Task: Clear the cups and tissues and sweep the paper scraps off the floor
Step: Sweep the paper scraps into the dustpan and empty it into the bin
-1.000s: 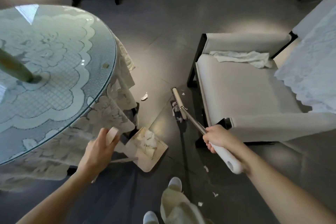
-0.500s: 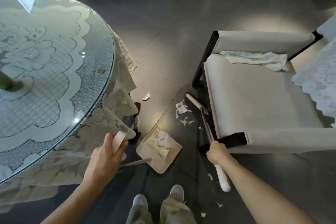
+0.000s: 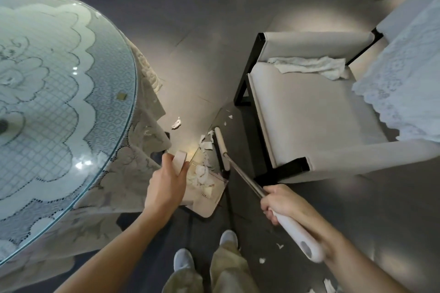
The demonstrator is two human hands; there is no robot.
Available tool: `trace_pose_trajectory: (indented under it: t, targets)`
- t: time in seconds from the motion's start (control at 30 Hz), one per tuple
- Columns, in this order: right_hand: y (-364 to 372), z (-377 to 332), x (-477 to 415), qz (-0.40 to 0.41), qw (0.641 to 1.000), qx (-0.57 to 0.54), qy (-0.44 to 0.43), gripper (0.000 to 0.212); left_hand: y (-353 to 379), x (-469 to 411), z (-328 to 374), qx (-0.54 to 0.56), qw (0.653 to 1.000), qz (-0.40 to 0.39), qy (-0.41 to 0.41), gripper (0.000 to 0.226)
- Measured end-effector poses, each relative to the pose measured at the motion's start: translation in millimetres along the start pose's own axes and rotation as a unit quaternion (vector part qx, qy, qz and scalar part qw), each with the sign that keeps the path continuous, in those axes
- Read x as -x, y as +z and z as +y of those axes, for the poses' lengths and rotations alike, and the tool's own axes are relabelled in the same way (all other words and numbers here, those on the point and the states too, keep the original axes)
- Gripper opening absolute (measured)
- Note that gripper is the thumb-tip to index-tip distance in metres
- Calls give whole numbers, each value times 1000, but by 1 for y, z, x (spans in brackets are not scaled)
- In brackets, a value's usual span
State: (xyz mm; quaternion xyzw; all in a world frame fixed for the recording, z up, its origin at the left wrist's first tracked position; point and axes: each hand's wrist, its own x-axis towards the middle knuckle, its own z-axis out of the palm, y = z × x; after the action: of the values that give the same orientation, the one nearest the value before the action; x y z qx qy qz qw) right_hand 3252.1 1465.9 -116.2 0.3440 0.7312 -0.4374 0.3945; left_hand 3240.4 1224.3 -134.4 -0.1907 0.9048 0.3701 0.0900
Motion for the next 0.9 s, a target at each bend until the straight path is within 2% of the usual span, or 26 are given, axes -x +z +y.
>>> trace_pose_trajectory:
  t: [0.3, 0.5, 0.57, 0.67, 0.83, 0.9]
  targets:
    - [-38, -57, -63, 74, 973, 204, -76, 35, -3, -2, -1, 38, 998, 26, -49, 20]
    - [-75, -107, -131, 93, 949, 288, -93, 26, 1, -6, 12, 52, 994, 43, -82, 25]
    - [-85, -119, -154, 81, 948, 298, -77, 22, 0, -3, 12, 33, 995, 55, -80, 28]
    - [-96, -127, -179, 25, 965, 257, -32, 26, -3, 3, 8, 16, 995, 57, -78, 30]
    - [-91, -119, -176, -57, 948, 313, -3, 36, 1, 19, 2, 2, 994, 66, -88, 23]
    - [-81, -110, -161, -71, 930, 361, -22, 44, 4, 24, 1, 12, 992, 79, -95, 21]
